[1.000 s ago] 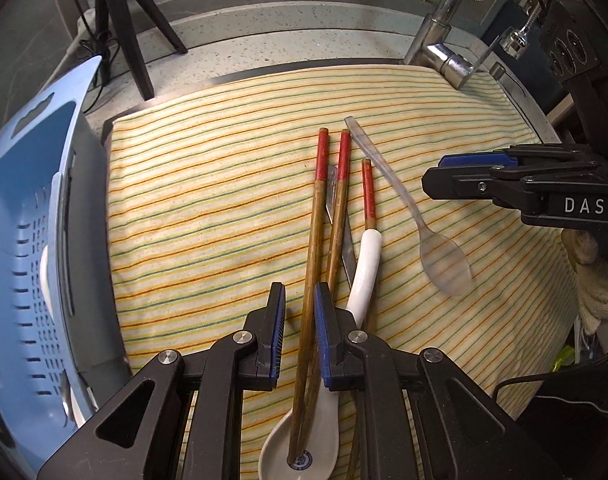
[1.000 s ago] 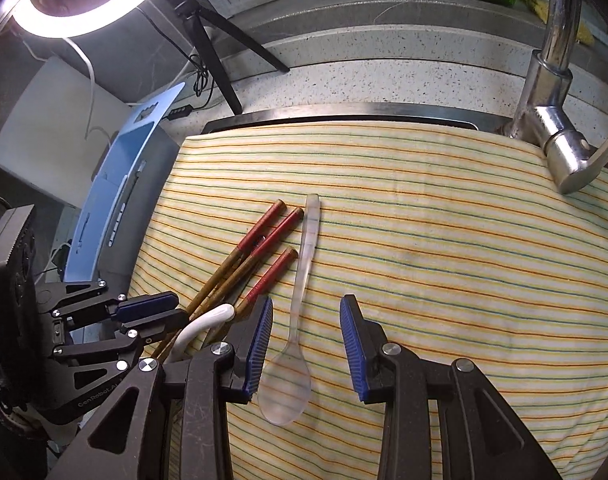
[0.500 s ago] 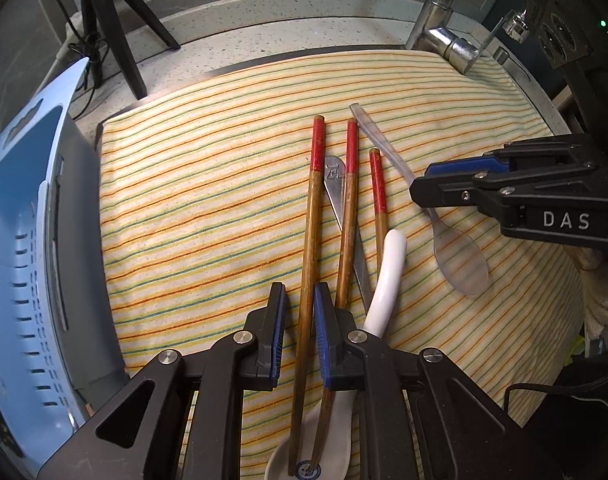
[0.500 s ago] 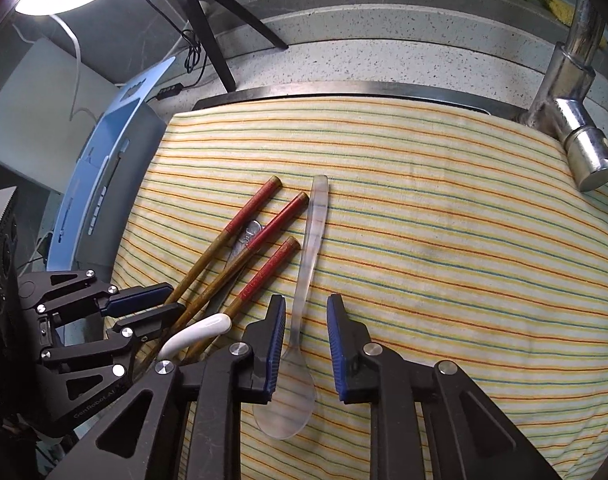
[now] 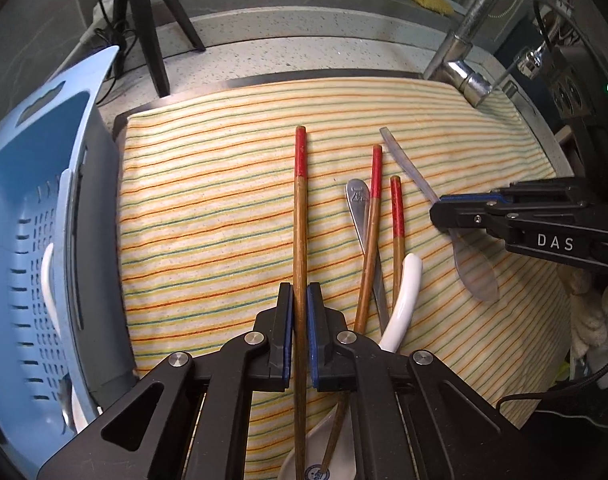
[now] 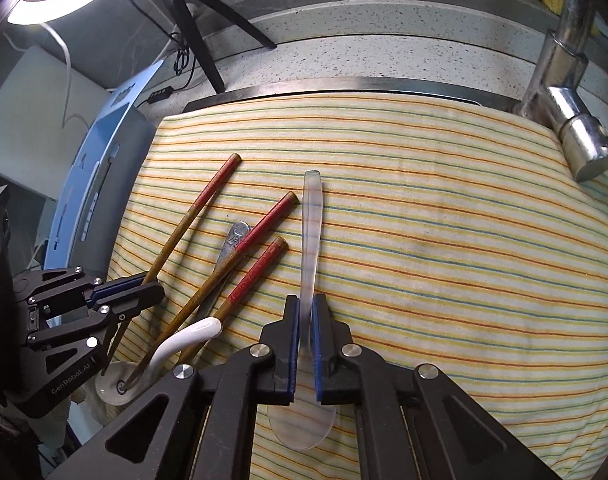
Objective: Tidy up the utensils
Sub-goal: 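Grasp the clear plastic spoon with the right gripper while the left gripper grasps the chopstick, then carry the clear spoon and chopstick into the blue basket and open both grippers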
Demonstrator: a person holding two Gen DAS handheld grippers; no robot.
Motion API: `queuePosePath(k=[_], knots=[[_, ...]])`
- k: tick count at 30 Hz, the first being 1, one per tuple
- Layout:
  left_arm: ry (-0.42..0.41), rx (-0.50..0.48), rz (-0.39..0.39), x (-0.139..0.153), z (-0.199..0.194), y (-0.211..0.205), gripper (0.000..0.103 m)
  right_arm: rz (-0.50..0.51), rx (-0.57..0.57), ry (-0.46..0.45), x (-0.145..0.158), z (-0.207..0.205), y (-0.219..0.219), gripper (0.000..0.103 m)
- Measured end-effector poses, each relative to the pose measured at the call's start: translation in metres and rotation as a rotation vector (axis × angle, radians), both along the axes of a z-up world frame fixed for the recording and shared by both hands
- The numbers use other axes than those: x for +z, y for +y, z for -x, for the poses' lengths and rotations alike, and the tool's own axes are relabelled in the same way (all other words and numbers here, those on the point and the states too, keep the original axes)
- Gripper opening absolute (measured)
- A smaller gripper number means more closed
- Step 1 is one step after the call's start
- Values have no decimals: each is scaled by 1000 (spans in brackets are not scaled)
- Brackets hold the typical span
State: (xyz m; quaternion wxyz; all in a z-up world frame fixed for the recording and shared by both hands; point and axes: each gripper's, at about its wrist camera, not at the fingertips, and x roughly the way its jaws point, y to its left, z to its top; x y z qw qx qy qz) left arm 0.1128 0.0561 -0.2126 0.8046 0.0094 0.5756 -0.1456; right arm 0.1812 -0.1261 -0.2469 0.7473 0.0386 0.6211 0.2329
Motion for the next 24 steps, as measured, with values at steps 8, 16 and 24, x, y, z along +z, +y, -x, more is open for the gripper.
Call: queuePosePath(k=[8, 16, 24], knots=[[-30, 15, 37, 13, 3, 3, 5, -60, -49, -12, 18, 3, -13, 5], [-50, 30, 63, 20, 9, 9, 5, -117, -77, -25, 35, 3, -15, 5], [-106, 74, 121, 47, 19, 31, 5, -174, -60, -51, 61, 6, -2, 5]])
